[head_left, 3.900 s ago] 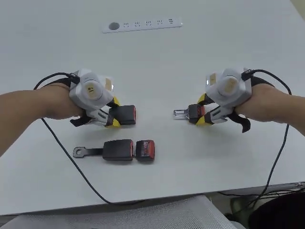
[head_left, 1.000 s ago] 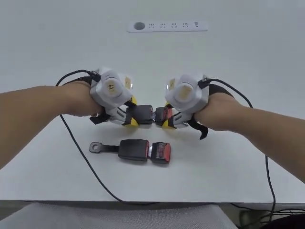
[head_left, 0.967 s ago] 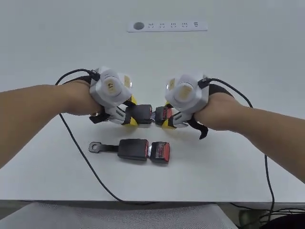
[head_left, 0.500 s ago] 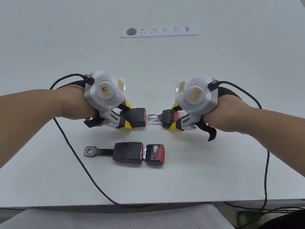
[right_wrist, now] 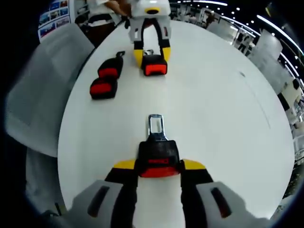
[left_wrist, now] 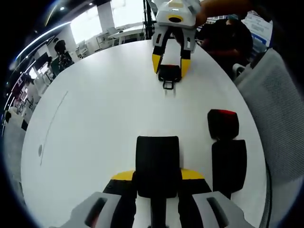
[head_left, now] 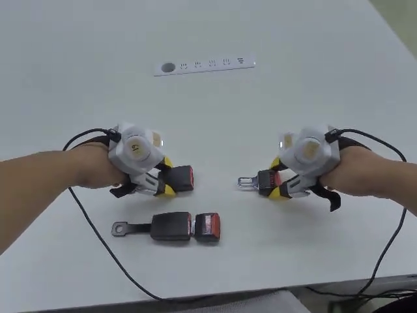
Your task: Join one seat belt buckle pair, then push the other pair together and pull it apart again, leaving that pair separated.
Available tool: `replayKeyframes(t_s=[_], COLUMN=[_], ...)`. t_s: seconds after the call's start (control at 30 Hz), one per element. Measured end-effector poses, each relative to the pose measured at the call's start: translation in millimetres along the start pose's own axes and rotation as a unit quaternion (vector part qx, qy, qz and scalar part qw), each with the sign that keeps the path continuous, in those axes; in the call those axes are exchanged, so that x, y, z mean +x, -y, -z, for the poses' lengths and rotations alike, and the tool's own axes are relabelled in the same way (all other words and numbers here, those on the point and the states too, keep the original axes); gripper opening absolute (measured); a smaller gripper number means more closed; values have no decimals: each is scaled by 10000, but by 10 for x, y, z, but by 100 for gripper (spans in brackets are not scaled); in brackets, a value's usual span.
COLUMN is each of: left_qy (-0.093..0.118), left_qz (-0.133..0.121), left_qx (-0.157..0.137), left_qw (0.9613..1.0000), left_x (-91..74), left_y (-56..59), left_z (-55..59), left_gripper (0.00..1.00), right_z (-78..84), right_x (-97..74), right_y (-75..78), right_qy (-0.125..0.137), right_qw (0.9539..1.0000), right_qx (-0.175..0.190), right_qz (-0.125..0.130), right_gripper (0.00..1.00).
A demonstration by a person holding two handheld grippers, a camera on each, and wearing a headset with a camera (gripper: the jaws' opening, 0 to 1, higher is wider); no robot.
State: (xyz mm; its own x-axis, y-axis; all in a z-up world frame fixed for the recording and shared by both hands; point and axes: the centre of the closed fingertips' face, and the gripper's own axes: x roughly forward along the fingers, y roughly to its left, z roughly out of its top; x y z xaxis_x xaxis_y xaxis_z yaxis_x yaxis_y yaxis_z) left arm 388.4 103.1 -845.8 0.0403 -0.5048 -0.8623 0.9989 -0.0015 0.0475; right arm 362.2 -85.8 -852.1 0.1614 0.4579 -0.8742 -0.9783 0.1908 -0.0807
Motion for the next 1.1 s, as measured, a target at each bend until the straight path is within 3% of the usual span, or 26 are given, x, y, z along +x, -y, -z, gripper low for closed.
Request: replayKeyframes(t_s=[0.13,0.33,0.43,0.57,0.63,0.73,0.8,0.97,1.1], left_qy=[-65,-245,-334,-409,-294,-103,17,249,451], left_qz=[-58,-204,-226,-272,-444,-663,-765,-961,-1155], left_qx=[346,207,469,428,283,115,-10,-176,-421], left_qw=[9994,9993,9981,9979,9982,9977,9971,9949,9914], left_x=[-3,5,-3,-33,-103,-268,-370,-615,-798], left_y=[21,-42,-21,11,-26,-25,16,252,435], left_z=[-29,6,19,36,18,-25,-26,5,135], left_gripper=[34,34,34,41,44,50,53,60,67], right_z=[41,51,28,40,51,-111,-148,-284,-293], right_x=[-14,-23,-25,-40,-91,-221,-287,-441,-550], right_y=[-14,41,50,94,109,87,62,-153,-386], right_qy=[-17,-106,-188,-236,-277,212,314,676,878], right_qw=[10000,9994,9994,9987,9979,9958,9946,9911,9876], right_qx=[88,282,133,197,124,494,561,715,897], right_qz=[-6,145,244,417,579,742,820,892,939], right_gripper=[35,42,45,48,52,55,58,64,68])
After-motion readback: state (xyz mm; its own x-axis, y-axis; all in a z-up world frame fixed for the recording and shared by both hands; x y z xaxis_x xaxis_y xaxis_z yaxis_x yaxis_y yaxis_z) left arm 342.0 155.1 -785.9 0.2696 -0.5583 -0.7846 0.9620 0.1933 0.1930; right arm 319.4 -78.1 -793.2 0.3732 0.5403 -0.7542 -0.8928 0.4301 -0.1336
